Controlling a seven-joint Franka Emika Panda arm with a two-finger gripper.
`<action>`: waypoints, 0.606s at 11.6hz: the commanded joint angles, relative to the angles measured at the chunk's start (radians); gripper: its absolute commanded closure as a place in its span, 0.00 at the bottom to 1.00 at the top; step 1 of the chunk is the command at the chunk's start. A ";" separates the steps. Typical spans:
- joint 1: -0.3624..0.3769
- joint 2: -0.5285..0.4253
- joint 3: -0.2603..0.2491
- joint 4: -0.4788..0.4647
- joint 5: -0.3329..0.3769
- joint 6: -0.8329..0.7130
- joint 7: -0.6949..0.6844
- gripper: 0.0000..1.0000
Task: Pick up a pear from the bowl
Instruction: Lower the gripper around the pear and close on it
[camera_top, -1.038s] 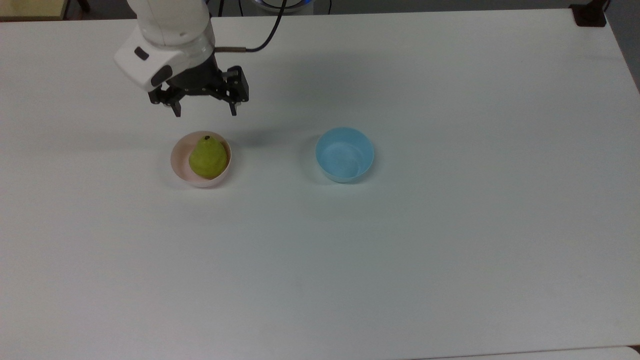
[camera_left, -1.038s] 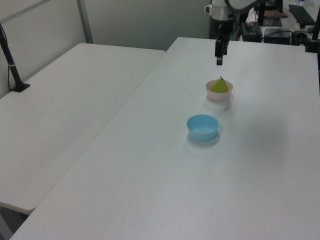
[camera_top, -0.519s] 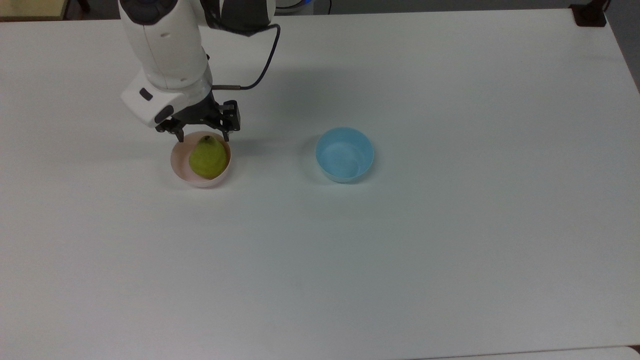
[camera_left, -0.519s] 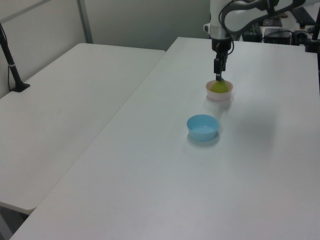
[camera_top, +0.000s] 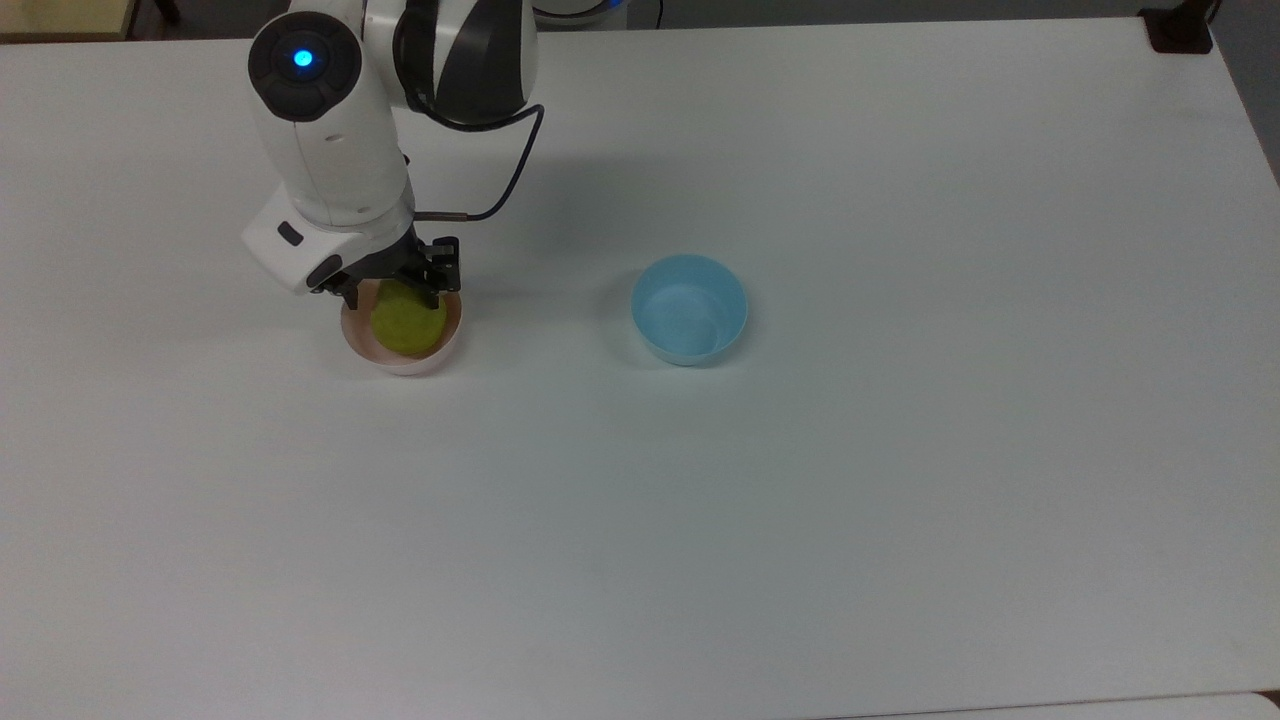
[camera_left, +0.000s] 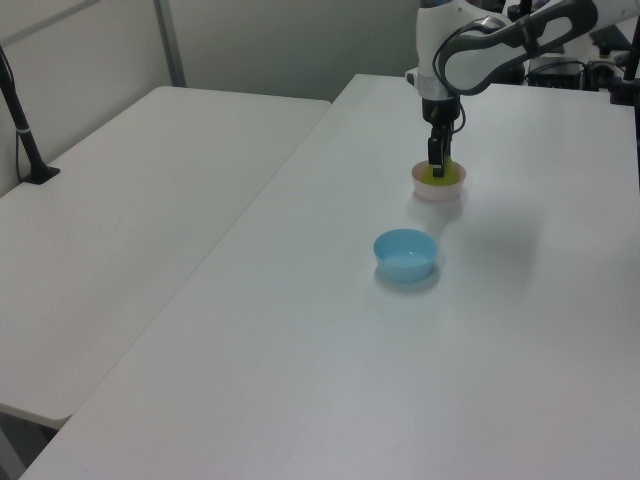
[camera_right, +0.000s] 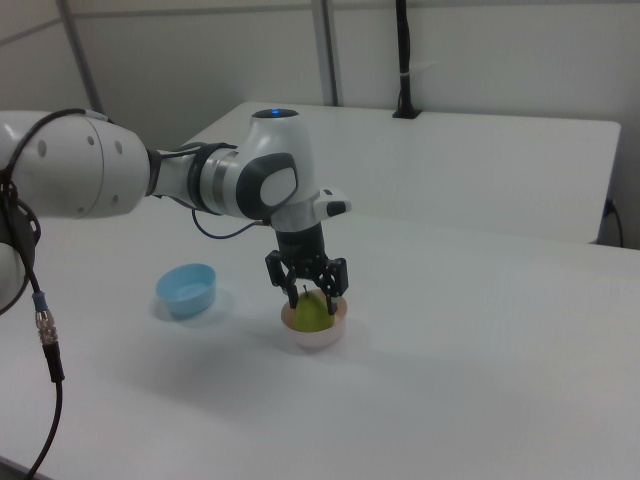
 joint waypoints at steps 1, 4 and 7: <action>0.003 0.004 -0.007 -0.014 -0.019 0.026 -0.009 0.25; 0.013 0.006 -0.007 -0.016 -0.019 0.026 -0.008 0.35; 0.015 0.003 -0.005 -0.014 -0.019 0.017 -0.008 0.62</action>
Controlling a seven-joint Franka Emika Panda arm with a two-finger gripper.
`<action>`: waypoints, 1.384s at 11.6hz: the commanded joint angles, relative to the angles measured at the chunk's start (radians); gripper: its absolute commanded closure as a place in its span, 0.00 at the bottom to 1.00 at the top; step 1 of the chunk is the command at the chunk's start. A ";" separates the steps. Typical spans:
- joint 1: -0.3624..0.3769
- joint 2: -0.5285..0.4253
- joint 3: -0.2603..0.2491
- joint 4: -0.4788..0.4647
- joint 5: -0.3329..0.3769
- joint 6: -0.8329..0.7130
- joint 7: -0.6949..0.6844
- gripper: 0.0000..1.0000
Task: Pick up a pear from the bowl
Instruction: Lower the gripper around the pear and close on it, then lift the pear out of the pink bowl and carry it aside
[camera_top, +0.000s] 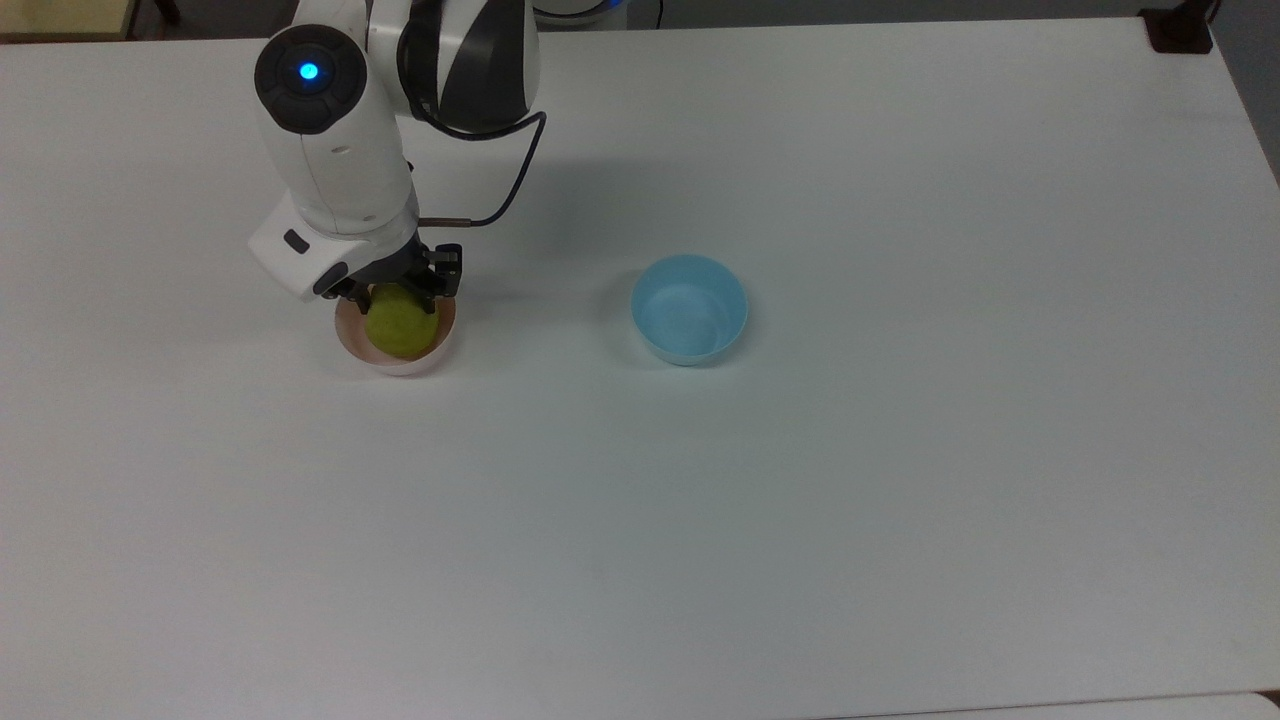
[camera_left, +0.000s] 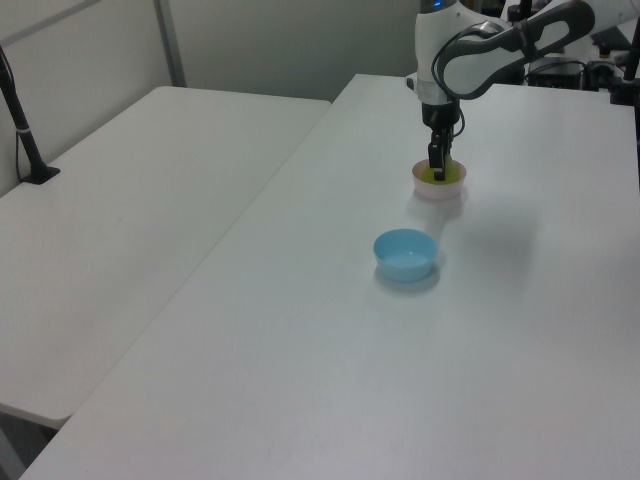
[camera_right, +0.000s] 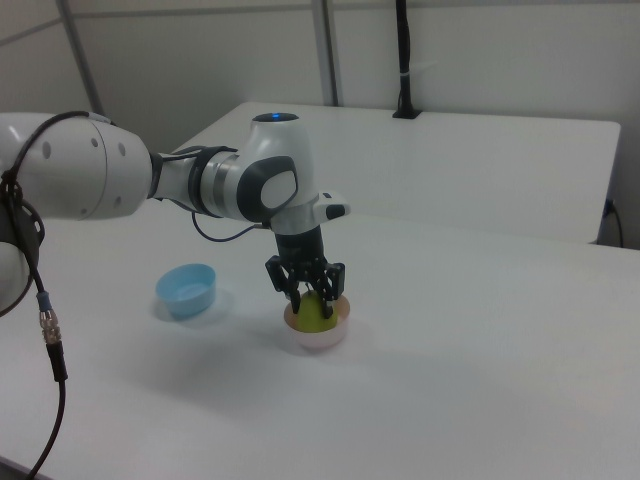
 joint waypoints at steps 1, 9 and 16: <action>0.013 -0.022 -0.006 -0.014 -0.016 0.008 -0.006 0.64; -0.004 -0.113 -0.011 0.087 -0.003 -0.130 -0.055 0.64; -0.165 -0.025 -0.012 0.098 -0.016 0.038 -0.187 0.64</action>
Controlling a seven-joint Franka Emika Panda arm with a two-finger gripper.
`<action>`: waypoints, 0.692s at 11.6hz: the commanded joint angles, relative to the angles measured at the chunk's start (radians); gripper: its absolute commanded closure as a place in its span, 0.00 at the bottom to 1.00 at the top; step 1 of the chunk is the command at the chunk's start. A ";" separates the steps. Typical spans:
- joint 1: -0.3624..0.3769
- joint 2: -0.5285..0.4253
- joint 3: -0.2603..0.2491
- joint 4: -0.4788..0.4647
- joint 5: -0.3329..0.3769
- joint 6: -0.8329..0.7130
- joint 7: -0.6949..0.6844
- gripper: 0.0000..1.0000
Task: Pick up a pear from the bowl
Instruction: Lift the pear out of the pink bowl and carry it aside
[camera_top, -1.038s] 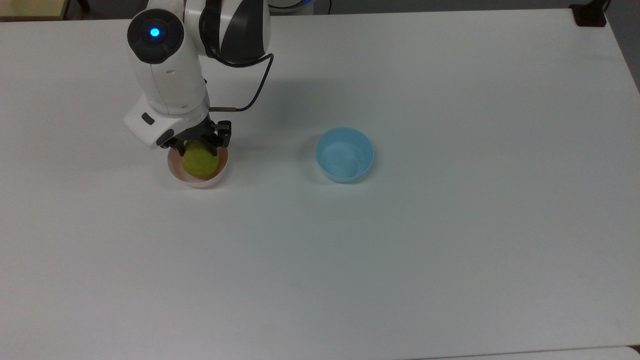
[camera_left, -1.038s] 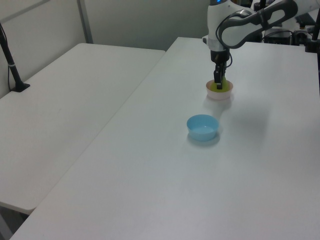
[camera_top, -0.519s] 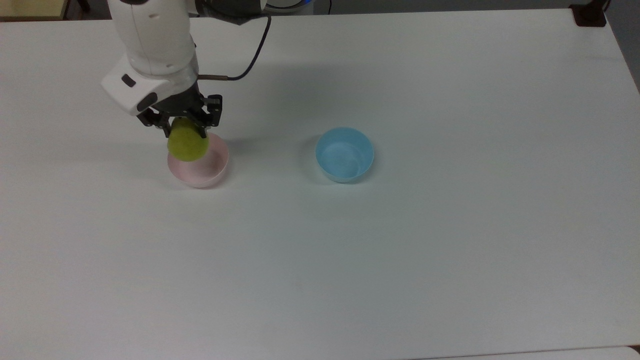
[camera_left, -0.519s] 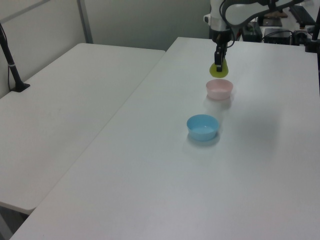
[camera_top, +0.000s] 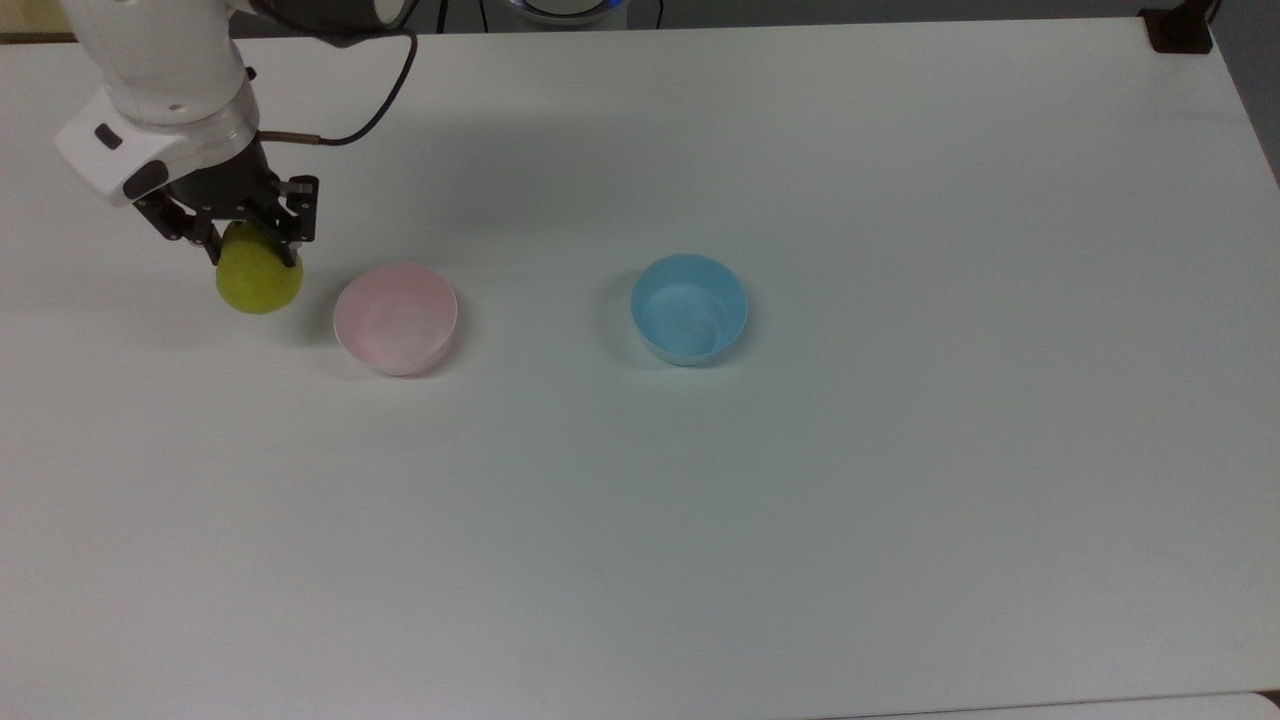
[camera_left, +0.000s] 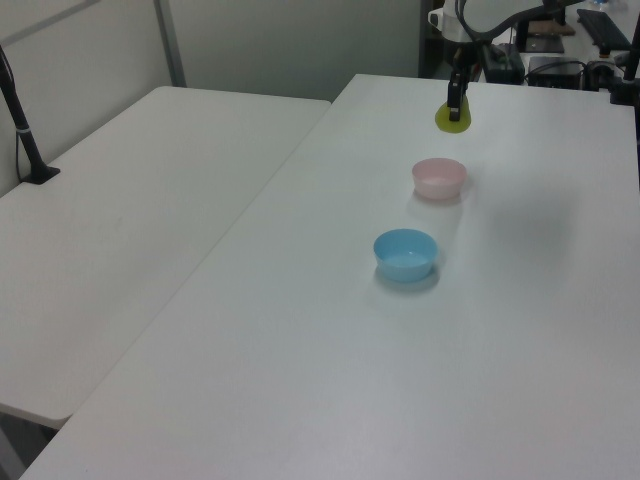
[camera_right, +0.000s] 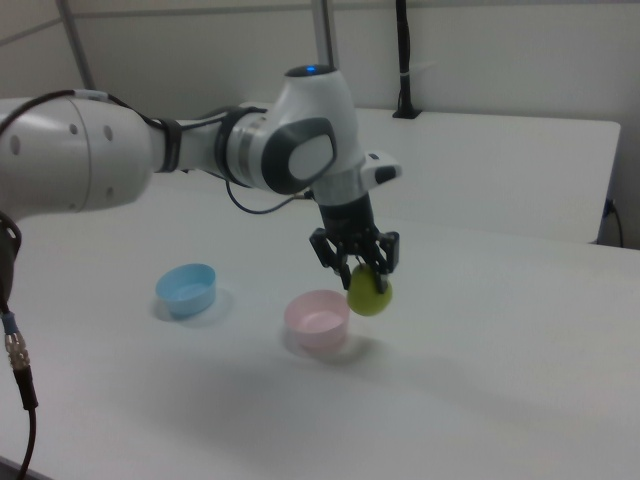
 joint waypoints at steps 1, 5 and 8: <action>-0.037 0.072 -0.003 0.008 -0.016 0.111 -0.024 0.64; -0.068 0.141 -0.004 0.008 -0.042 0.203 -0.018 0.60; -0.068 0.159 -0.004 0.005 -0.050 0.217 -0.008 0.23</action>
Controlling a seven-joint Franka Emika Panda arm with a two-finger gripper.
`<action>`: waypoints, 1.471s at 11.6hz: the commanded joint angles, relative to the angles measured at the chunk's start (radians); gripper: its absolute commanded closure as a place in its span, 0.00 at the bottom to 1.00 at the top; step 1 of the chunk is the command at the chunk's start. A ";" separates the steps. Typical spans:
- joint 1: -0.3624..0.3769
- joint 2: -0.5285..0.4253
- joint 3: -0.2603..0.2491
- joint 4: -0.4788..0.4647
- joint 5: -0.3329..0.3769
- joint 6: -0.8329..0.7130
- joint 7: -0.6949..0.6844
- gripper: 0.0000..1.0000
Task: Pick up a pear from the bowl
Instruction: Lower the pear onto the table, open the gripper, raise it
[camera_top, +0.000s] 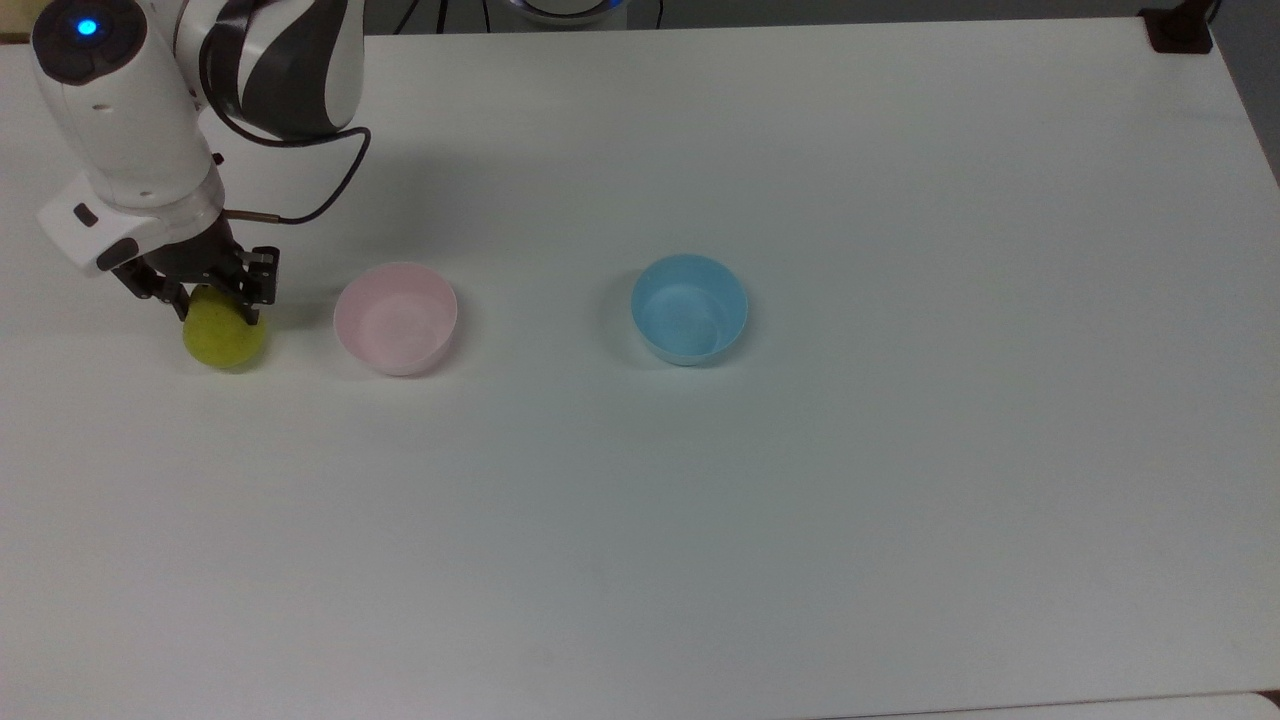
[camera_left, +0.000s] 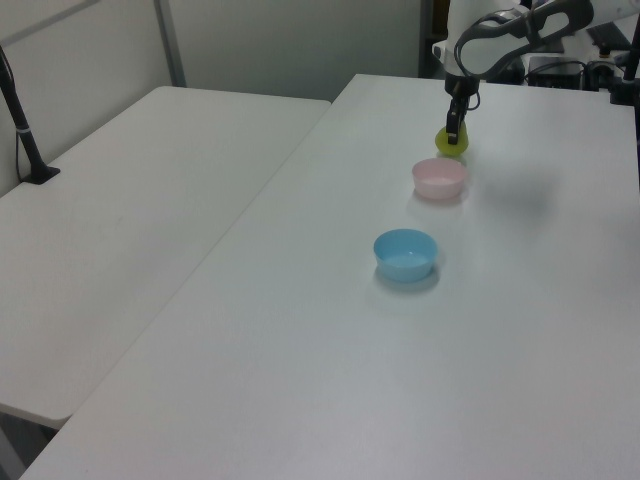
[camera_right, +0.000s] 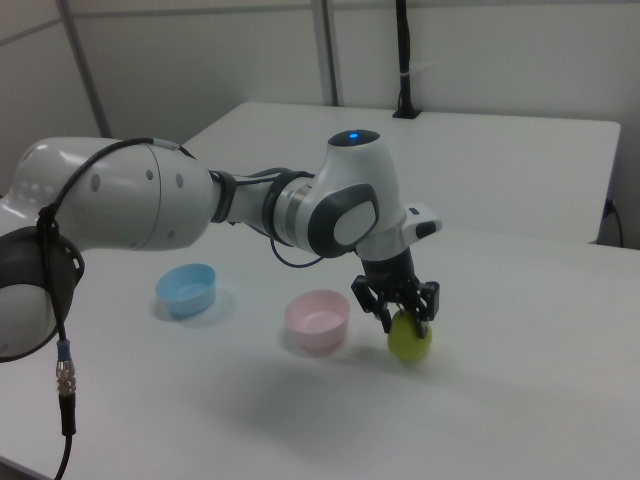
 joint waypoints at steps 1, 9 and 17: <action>0.004 0.001 -0.003 0.005 -0.018 0.019 0.000 0.07; 0.184 -0.232 0.002 0.004 -0.015 -0.226 0.245 0.00; 0.384 -0.431 -0.003 -0.001 0.048 -0.493 0.537 0.00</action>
